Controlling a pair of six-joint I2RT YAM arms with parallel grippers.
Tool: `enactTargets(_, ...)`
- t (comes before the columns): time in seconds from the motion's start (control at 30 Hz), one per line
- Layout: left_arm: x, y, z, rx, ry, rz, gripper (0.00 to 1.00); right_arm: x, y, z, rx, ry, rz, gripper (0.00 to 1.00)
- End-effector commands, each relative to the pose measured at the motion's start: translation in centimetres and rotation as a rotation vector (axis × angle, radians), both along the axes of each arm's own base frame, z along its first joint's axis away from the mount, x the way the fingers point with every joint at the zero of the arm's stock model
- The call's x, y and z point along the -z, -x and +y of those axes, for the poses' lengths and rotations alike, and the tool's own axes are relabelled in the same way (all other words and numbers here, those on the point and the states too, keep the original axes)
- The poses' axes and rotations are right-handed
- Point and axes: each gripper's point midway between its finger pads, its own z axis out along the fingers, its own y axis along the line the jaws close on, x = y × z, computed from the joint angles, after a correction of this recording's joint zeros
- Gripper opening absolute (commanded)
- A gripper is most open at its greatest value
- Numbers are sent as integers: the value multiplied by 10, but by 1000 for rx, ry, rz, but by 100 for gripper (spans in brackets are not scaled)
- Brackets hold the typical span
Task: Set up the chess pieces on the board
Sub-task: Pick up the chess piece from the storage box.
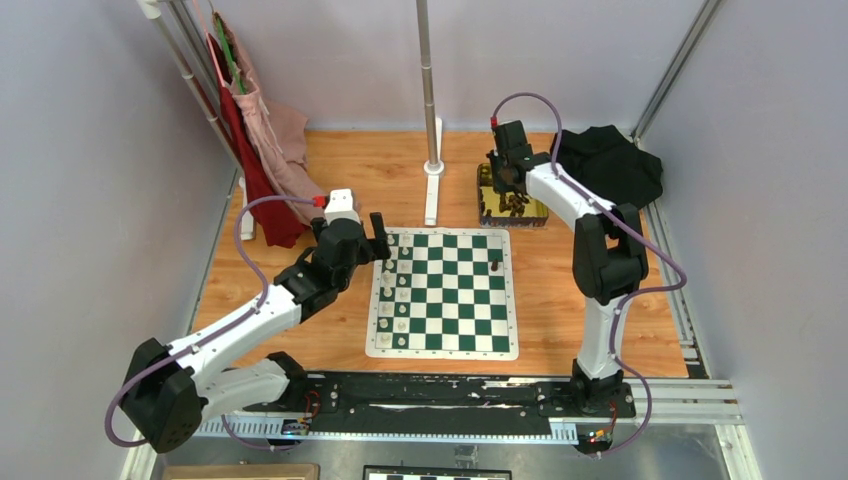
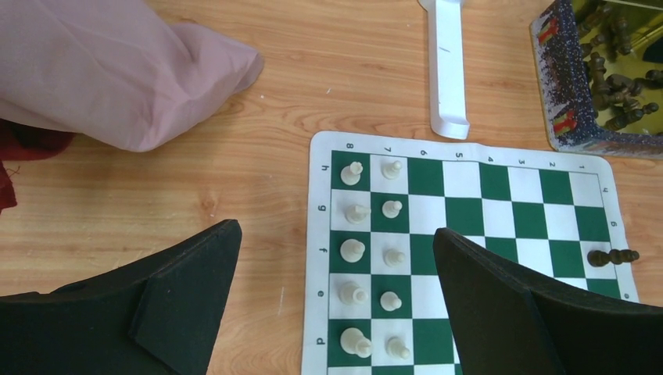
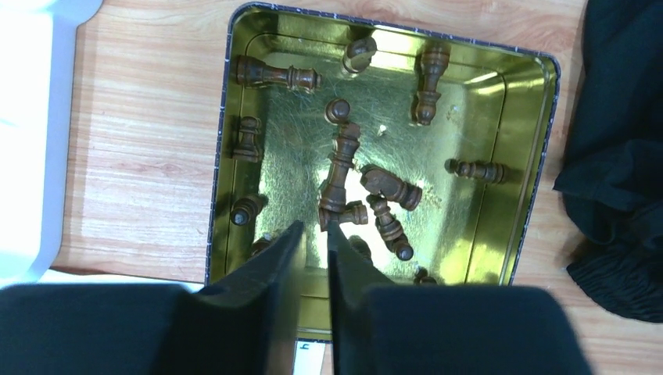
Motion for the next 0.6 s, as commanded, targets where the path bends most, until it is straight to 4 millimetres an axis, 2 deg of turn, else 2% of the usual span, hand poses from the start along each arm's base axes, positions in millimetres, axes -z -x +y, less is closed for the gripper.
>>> enactTargets(0.0,3,3,3,-14,-2,-2,100,-1,-4,-8,9,56,6,26)
enactTargets(0.13,6,0,0,-12,-8,6,100,12,-10,-9,11,75,30,37)
enactTargets(0.57,7,-12,-10,-2,-27,11,100,40,-31,-23,45,72,80,37)
